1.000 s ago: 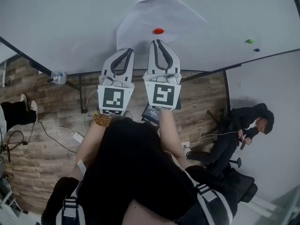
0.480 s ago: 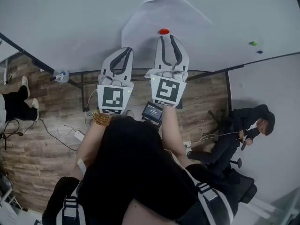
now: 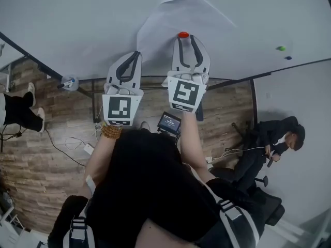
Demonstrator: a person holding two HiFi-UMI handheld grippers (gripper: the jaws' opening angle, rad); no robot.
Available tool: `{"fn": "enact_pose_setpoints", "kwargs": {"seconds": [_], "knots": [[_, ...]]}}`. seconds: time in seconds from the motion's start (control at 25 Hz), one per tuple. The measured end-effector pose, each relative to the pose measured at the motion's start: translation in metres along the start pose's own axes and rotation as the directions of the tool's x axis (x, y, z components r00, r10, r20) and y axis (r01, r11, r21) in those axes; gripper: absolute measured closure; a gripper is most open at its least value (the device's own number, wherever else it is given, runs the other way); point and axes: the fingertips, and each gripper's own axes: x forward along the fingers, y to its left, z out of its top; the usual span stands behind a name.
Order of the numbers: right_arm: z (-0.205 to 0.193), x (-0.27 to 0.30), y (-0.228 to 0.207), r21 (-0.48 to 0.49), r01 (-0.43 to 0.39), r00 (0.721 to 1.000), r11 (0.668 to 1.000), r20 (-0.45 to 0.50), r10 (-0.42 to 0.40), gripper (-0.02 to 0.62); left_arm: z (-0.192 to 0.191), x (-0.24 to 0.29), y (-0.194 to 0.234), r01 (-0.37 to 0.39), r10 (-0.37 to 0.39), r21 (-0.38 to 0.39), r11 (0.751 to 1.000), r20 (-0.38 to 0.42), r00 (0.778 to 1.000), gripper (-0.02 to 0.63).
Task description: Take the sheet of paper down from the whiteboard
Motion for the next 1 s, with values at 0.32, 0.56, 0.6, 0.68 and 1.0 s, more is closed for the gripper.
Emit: {"fn": "enact_pose_setpoints", "kwargs": {"seconds": [0.32, 0.56, 0.6, 0.68, 1.0], "knots": [[-0.001, 0.004, 0.002, -0.003, -0.016, 1.0, 1.0, -0.005, 0.016, 0.468, -0.008, -0.004, 0.012, -0.016, 0.016, -0.03, 0.999, -0.016, 1.0, 0.592], [-0.002, 0.006, 0.003, 0.006, -0.024, 1.0, 1.0, -0.008, 0.024, 0.471, -0.016, -0.003, 0.018, -0.026, 0.025, -0.04, 0.999, -0.028, 0.999, 0.592], [-0.002, 0.007, 0.003, 0.006, -0.024, 1.0, 1.0, -0.01, 0.024, 0.471, -0.017, -0.003, 0.018, -0.025, 0.024, -0.043, 0.999, -0.028, 0.999, 0.592], [-0.002, 0.007, 0.002, 0.005, -0.022, 1.0, 1.0, -0.012, 0.023, 0.472, -0.017, -0.003, 0.017, -0.017, 0.016, -0.053, 0.998, -0.026, 1.0, 0.592], [-0.002, 0.007, 0.001, 0.012, -0.02, 1.0, 1.0, -0.011, 0.02, 0.474, -0.031, 0.001, 0.01, 0.061, -0.066, -0.096, 0.993, -0.053, 0.996, 0.495]]}}
